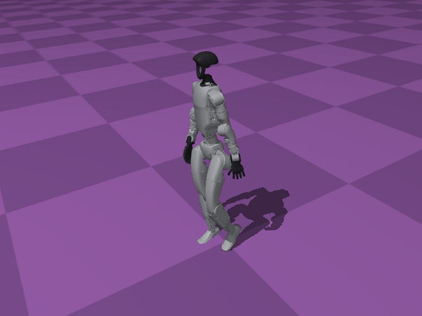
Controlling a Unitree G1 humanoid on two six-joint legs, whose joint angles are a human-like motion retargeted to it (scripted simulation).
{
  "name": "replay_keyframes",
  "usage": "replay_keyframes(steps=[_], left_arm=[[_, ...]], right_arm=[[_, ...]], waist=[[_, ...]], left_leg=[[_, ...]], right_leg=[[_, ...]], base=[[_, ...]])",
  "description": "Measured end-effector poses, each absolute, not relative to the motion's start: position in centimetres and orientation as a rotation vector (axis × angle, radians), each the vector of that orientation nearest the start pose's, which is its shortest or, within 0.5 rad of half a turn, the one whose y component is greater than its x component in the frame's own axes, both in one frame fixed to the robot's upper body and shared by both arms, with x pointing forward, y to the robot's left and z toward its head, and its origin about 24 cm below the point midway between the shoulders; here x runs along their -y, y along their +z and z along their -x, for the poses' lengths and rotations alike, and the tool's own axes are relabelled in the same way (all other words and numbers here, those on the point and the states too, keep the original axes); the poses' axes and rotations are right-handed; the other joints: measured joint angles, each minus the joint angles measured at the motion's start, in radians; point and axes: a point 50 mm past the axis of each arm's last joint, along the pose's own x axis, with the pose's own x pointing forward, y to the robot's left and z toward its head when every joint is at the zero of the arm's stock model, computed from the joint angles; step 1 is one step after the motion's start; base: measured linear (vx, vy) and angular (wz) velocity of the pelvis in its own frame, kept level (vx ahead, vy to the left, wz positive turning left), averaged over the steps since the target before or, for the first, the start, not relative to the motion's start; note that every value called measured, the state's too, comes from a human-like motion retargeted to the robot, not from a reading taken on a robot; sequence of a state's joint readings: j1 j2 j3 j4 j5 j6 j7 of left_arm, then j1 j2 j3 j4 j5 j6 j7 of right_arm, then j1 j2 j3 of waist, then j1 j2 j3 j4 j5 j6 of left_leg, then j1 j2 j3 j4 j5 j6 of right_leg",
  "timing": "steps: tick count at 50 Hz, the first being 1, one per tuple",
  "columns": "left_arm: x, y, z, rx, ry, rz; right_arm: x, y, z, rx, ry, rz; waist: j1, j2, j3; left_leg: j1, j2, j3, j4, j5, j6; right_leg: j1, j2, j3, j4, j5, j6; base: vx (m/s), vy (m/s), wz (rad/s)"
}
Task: Walk run
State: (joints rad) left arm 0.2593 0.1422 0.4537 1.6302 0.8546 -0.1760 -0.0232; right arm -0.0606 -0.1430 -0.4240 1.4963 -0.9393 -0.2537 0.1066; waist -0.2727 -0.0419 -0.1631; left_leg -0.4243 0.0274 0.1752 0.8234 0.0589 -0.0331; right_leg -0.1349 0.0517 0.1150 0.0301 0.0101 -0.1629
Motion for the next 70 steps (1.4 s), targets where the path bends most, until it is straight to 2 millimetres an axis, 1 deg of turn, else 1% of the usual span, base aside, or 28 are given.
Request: replay_keyframes(steps=[5, 8, 10, 14, 16, 20, 22, 24, 27, 29, 30, 33, 35, 37, 39, 45, 50, 52, 55, 56, 57, 58, 60, 62, 65, 67, 68, 70], left_arm=[[-18.1, -16.2, 11.6, -1.758, -0.278, -0.212], [-17.8, -16.1, 11.8, -1.769, -0.304, -0.213], [-17.8, -16.1, 11.8, -1.767, -0.32, -0.223], [-18.3, -16.2, 11.3, -1.755, -0.334, -0.26], [-18.7, -16.3, 10.8, -1.746, -0.323, -0.273], [-19.6, -16.6, 9.5, -1.717, -0.252, -0.279], [-20.4, -16.6, 8.8, -1.702, -0.206, -0.273], [-20.7, -16.8, 7.8, -1.685, -0.173, -0.264], [-21.2, -17.1, 5.2, -1.622, -0.143, -0.286], [-21.7, -17.3, 3.0, -1.554, -0.12, -0.324], [-21.9, -17.3, 1.7, -1.515, -0.116, -0.341], [-21.1, -17.5, -2.6, -1.385, -0.164, -0.365], [-20.4, -17.4, -5.2, -1.285, -0.204, -0.392], [-20.0, -17.0, -7.5, -1.185, -0.229, -0.43], [-19.7, -16.6, -9.6, -1.095, -0.246, -0.465], [-19.0, -15.5, -13.4, -0.942, -0.301, -0.541], [-19.2, -15.8, -12.6, -0.981, -0.295, -0.535], [-19.8, -16.2, -11.1, -1.048, -0.29, -0.52], [-20.3, -16.8, -8.8, -1.16, -0.291, -0.492], [-20.2, -17.0, -7.5, -1.209, -0.304, -0.488], [-20.2, -17.2, -6.3, -1.257, -0.316, -0.486], [-20.3, -17.4, -5.2, -1.305, -0.327, -0.492], [-20.6, -17.6, -2.8, -1.404, -0.349, -0.505], [-20.6, -17.7, -0.7, -1.488, -0.37, -0.513], [-20.4, -17.6, 1.2, -1.549, -0.384, -0.495], [-20.6, -17.6, 1.5, -1.553, -0.355, -0.459], [-20.6, -17.6, 1.5, -1.549, -0.335, -0.444], [-20.4, -17.7, 1.2, -1.537, -0.293, -0.418]], right_arm=[[20.6, -15.6, -12.2, -1.029, 0.391, 0.482], [20.8, -14.8, -14.1, -0.952, 0.388, 0.5], [20.9, -14.5, -14.8, -0.923, 0.388, 0.512], [20.8, -14.7, -14.3, -0.935, 0.392, 0.519], [20.6, -15.2, -13.2, -0.97, 0.397, 0.514], [19.8, -16.6, -8.9, -1.114, 0.421, 0.491], [19.1, -17.3, -6.1, -1.213, 0.438, 0.473], [18.5, -17.6, -3.1, -1.315, 0.445, 0.454], [18.0, -17.7, 0.9, -1.432, 0.433, 0.42], [17.7, -17.6, 3.1, -1.486, 0.437, 0.399], [17.7, -17.5, 4.1, -1.515, 0.438, 0.394], [17.8, -17.2, 6.5, -1.607, 0.408, 0.379], [17.6, -17.0, 7.9, -1.637, 0.37, 0.35], [17.3, -16.8, 9.0, -1.66, 0.34, 0.308], [17.1, -16.6, 9.9, -1.689, 0.323, 0.277], [17.2, -16.6, 9.9, -1.698, 0.305, 0.262], [18.1, -17.2, 7.0, -1.604, 0.332, 0.322], [18.7, -17.4, 5.6, -1.56, 0.333, 0.351], [19.9, -17.5, 3.0, -1.488, 0.303, 0.408], [20.0, -17.5, 2.8, -1.475, 0.296, 0.42], [20.1, -17.5, 2.6, -1.459, 0.291, 0.432], [20.3, -17.5, 2.4, -1.441, 0.291, 0.446], [20.4, -17.4, 2.4, -1.428, 0.302, 0.465], [20.4, -17.4, 3.0, -1.447, 0.303, 0.466], [20.6, -17.3, 3.4, -1.479, 0.296, 0.46], [20.8, -17.3, 2.9, -1.468, 0.312, 0.488], [20.8, -17.4, 2.4, -1.452, 0.319, 0.507], [21.4, -17.4, 1.1, -1.41, 0.322, 0.557]], waist=[[0.06, -0.001, 0.027], [0.081, 0.008, 0.04], [0.094, 0.005, 0.042], [0.076, 0.031, 0.034], [0.068, 0.038, 0.023], [0.089, 0.0, -0.019], [0.114, -0.027, -0.036], [0.127, -0.031, -0.041], [0.116, 0.007, -0.037], [0.122, 0.038, -0.044], [0.13, 0.051, -0.047], [0.098, 0.103, -0.024], [0.085, 0.129, -0.01], [0.042, 0.15, -0.003], [0.01, 0.156, -0.002], [-0.026, 0.114, 0.003], [-0.031, 0.078, 0.033], [-0.048, 0.073, 0.065], [-0.05, 0.052, 0.079], [-0.057, 0.052, 0.065], [-0.063, 0.053, 0.05], [-0.069, 0.059, 0.033], [-0.059, 0.058, 0.004], [-0.023, 0.072, -0.015], [0.004, 0.076, -0.017], [0.023, 0.071, -0.018], [0.028, 0.076, -0.02], [0.032, 0.082, -0.01]], left_leg=[[-0.07, -0.04, -0.016, -0.326, -0.057, 0.097], [-0.085, -0.057, 0.022, -0.512, -0.1, 0.138], [-0.094, -0.057, 0.114, -0.61, -0.134, 0.15], [-0.067, -0.043, 0.369, -0.723, -0.193, 0.108], [-0.047, -0.051, 0.415, -0.727, -0.19, 0.135], [-0.04, -0.104, 0.33, -0.712, -0.126, 0.295], [-0.024, -0.107, 0.266, -0.721, -0.142, 0.295], [-0.003, -0.106, 0.265, -0.705, -0.17, 0.295], [0.028, -0.102, 0.19, -0.692, -0.205, 0.291], [0.045, -0.046, 0.208, -0.686, -0.221, 0.264], [0.056, -0.018, 0.223, -0.68, -0.228, 0.245], [0.112, -0.037, 0.139, -0.678, -0.255, 0.24], [0.157, -0.045, 0.117, -0.692, -0.255, 0.238], [0.191, -0.049, 0.074, -0.7, -0.251, 0.232], [0.217, -0.067, 0.039, -0.705, -0.251, 0.23], [0.304, -0.162, -0.064, -0.712, -0.264, 0.226], [0.392, -0.217, -0.12, -0.712, -0.259, 0.22], [0.449, -0.162, -0.171, -0.661, -0.295, 0.167], [0.479, -0.165, -0.22, -0.606, -0.319, 0.131], [0.463, -0.219, -0.212, -0.615, -0.28, 0.174], [0.448, -0.257, -0.212, -0.619, -0.249, 0.201], [0.436, -0.261, -0.224, -0.612, -0.231, 0.197], [0.418, -0.276, -0.267, -0.575, -0.207, 0.179], [0.387, -0.27, -0.309, -0.517, -0.157, 0.149], [0.337, -0.28, -0.414, -0.4, -0.055, 0.047], [0.288, -0.299, -0.446, -0.316, 0.004, -0.067], [0.254, -0.29, -0.438, -0.269, 0.016, -0.149], [0.207, -0.299, -0.305, -0.196, 0.033, -0.229]], right_leg=[[0.058, 0.041, 0.029, 0.01, -0.034, -0.014], [0.096, 0.061, 0.015, 0.008, -0.055, -0.015], [0.119, 0.062, 0.004, 0.009, -0.069, -0.012], [0.147, 0.089, -0.062, 0.024, -0.098, -0.013], [0.155, 0.095, -0.095, 0.037, -0.106, -0.001], [0.165, 0.064, -0.119, 0.08, -0.063, 0.056], [0.175, 0.055, -0.13, 0.113, 0.022, 0.096], [0.173, 0.045, -0.131, 0.178, 0.156, 0.202], [0.129, 0.07, -0.167, 0.333, 0.344, 0.386], [0.074, 0.135, -0.192, 0.439, 0.411, 0.425], [0.05, 0.161, -0.19, 0.49, 0.428, 0.425], [-0.031, 0.204, -0.07, 0.644, 0.258, 0.423], [-0.066, 0.18, -0.029, 0.668, 0.152, 0.379], [-0.101, 0.107, -0.079, 0.631, 0.084, 0.288], [-0.117, 0.038, -0.1, 0.538, 0.05, 0.252], [-0.149, -0.002, 0.154, 0.218, 0.027, 0.27], [-0.168, -0.019, 0.254, 0.01, 0.004, 0.375], [-0.11, 0.072, 0.234, -0.029, -0.026, 0.425], [-0.046, 0.143, 0.289, -0.028, 0.054, 0.425], [-0.066, 0.074, 0.325, -0.016, 0.112, 0.425], [-0.084, 0.026, 0.339, -0.003, 0.153, 0.402], [-0.097, 0.02, 0.306, 0.011, 0.16, 0.334], [-0.106, -0.018, 0.206, 0.026, 0.116, 0.274], [-0.075, 0.023, 0.345, 0.03, 0.087, 0.228], [-0.056, -0.004, 0.233, 0.036, 0.059, 0.18], [-0.038, -0.025, 0.153, 0.021, 0.038, 0.14], [-0.031, -0.024, 0.142, 0.014, 0.028, 0.121], [-0.009, -0.09, 0.103, 0.011, -0.019, 0.144]], base=[[0.46, -0.12, -0.61], [0.48, -0.09, -0.39], [0.45, -0.08, -0.35], [0.59, -0.06, 0.22], [0.59, -0.07, 0.28], [0.65, -0.18, -0.21], [0.83, -0.29, -0.65], [0.62, 0.06, -0.36], [0.61, 0.06, 0.45], [0.54, -0.25, 0.23], [0.55, -0.08, 0.27], [0.58, 0.27, 1.07], [0.46, 0.26, 1.44], [0.46, 0.09, 1.76], [0.5, 0.05, 1.68], [0.44, 0.01, 1.3], [0.44, -0.07, 1.08], [0.74, -0.71, 1.44], [0.58, -0.24, 1.21], [0.07, 0.94, 1.26], [0.07, 0.94, 1.46], [0.34, 0.37, 1.62], [0.49, -0.04, 1.61], [0.53, -0.04, 1.84], [0.42, 0.04, 2.38], [0.23, 0.08, 2.16], [0.25, 0.28, 2.34], [0.2, 0.73, 2.63]])
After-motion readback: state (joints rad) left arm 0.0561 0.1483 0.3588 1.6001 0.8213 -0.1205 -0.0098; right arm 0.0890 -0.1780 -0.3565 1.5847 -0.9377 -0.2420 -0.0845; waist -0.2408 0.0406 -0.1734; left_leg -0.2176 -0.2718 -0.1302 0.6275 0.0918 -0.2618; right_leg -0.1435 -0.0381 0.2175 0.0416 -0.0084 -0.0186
